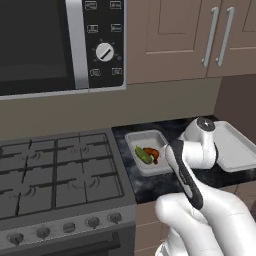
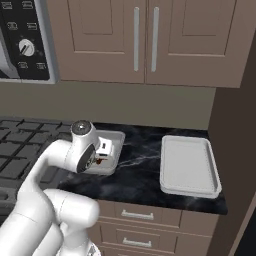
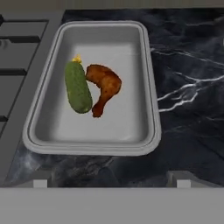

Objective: Place one cucumber and one chicken drumstick in each tupperware on the nearby counter, to pack two identical lunches.

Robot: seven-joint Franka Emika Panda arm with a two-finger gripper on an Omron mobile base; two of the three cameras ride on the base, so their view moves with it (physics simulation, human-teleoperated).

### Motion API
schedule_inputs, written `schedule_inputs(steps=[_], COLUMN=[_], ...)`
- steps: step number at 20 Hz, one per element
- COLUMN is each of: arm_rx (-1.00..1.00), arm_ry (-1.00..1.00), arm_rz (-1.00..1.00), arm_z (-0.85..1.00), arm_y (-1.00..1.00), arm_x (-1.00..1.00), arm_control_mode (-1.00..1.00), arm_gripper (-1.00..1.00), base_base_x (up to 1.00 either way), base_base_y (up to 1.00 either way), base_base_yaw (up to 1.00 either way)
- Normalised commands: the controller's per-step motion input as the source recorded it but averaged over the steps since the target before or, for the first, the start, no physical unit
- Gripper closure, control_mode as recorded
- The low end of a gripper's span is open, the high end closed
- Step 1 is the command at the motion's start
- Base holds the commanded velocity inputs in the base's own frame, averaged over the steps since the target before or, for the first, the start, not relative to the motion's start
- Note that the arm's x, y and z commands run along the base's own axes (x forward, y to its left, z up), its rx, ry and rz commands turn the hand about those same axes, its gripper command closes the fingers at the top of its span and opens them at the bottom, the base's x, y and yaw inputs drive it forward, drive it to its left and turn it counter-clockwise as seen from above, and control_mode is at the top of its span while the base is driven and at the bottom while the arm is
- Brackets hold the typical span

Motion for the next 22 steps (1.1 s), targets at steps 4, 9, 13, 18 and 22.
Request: schedule_inputs(steps=[4,9,13,18,22], arm_rx=[0.0,0.0,0.0,0.0,0.0], arm_ry=[-0.09,-0.06,0.0,0.0,0.0], arm_rz=[-0.02,0.0,0.0,0.0,0.0], arm_z=[0.85,0.83,0.24,0.0,0.0], arm_y=[-0.01,-0.13,-0.09,0.0,0.0], arm_x=[-1.0,-1.0,-0.5,0.0,0.0], arm_control_mode=[-1.0,-1.0,1.0,1.0,1.0], arm_gripper=[-1.0,-1.0,-1.0,-1.0,-1.0], base_base_x=[0.0,0.0,-0.5,-1.0,-0.91], base_base_y=[0.0,0.0,-0.12,-0.75,-1.0], base_base_yaw=[0.0,0.0,0.0,-0.04,-0.06])
